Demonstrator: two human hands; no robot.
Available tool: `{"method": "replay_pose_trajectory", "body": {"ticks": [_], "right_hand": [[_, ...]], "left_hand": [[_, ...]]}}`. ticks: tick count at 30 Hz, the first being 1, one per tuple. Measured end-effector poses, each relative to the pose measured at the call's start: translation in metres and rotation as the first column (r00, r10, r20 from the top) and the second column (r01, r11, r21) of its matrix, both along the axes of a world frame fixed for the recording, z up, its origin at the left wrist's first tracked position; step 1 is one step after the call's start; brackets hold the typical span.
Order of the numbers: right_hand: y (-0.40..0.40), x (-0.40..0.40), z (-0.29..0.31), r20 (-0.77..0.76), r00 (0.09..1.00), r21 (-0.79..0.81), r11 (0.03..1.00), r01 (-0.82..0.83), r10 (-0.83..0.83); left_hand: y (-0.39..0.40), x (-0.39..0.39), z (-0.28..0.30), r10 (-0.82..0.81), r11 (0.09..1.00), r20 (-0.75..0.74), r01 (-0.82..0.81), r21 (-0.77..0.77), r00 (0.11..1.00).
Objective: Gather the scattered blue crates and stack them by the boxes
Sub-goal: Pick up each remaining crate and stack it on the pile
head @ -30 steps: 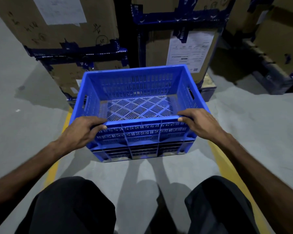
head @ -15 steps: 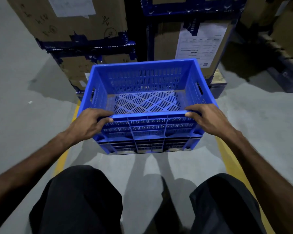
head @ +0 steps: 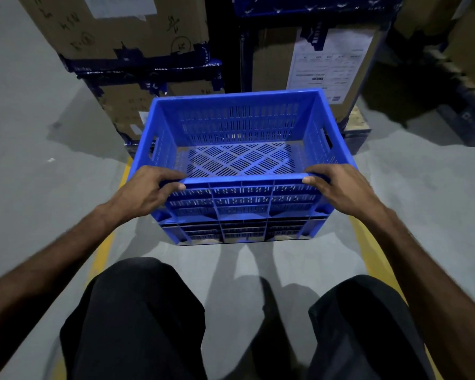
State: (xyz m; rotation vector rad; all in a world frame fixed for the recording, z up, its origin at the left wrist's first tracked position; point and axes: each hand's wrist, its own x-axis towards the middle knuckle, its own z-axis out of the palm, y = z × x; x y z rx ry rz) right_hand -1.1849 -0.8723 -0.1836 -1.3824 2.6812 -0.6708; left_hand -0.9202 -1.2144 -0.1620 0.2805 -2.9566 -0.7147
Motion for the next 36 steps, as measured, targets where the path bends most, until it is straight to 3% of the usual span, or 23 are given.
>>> {"method": "replay_pose_trajectory", "body": {"ticks": [25, 31, 36], "right_hand": [[0.000, -0.005, 0.002, 0.088, 0.996, -0.017, 1.000, -0.009, 0.011], [-0.002, -0.012, 0.018, 0.196, 0.980, -0.067, 0.997, 0.028, -0.014], [-0.012, -0.045, 0.034, 0.053, 0.981, -0.150, 0.970, 0.191, -0.185]], "left_hand": [[0.004, 0.002, 0.000, 0.074, 0.997, 0.015, -0.074, -0.007, 0.997], [0.001, -0.003, 0.004, 0.143, 0.989, 0.016, -0.143, 0.021, 0.990], [-0.021, -0.013, 0.017, 0.297, 0.947, -0.106, -0.307, -0.094, 0.949]]}}
